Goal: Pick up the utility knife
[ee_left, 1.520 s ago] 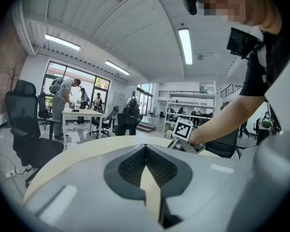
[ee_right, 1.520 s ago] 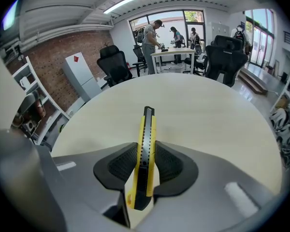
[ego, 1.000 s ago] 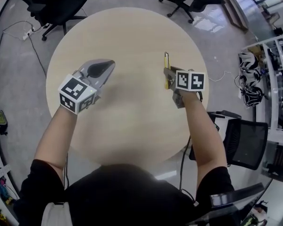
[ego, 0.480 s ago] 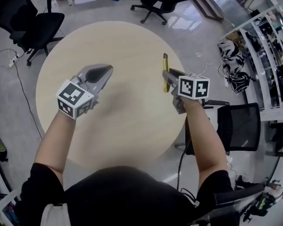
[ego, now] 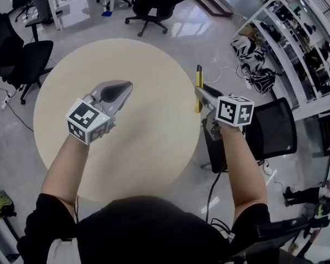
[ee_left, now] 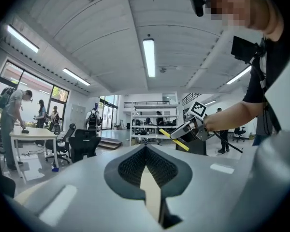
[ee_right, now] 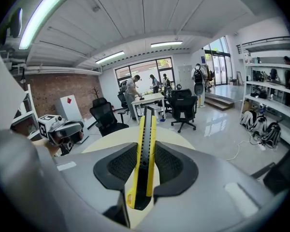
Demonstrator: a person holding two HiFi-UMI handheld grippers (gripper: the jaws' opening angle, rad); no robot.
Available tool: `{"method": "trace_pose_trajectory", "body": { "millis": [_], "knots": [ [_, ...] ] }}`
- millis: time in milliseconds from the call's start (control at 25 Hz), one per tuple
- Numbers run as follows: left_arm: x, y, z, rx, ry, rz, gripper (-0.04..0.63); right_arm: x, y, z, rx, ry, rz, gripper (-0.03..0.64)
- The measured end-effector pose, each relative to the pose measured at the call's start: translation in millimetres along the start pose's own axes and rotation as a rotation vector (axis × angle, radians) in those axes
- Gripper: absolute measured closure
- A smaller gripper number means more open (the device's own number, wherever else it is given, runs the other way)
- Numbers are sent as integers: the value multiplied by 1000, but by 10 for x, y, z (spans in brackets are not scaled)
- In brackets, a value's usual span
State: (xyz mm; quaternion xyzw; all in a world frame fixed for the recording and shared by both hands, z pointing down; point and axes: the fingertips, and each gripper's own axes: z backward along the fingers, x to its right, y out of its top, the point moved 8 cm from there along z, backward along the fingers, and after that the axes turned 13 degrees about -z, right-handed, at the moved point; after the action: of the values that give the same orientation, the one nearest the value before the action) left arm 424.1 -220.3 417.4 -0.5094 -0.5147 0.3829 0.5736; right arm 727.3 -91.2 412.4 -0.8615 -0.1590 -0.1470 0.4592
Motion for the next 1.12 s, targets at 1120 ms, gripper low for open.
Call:
{"method": "trace_pose_trajectory", "body": {
  "millis": [1120],
  "knots": [
    [4042, 1971, -344, 234, -618, 10, 595, -219, -2047, 5408, 461, -250, -106, 489]
  ]
}}
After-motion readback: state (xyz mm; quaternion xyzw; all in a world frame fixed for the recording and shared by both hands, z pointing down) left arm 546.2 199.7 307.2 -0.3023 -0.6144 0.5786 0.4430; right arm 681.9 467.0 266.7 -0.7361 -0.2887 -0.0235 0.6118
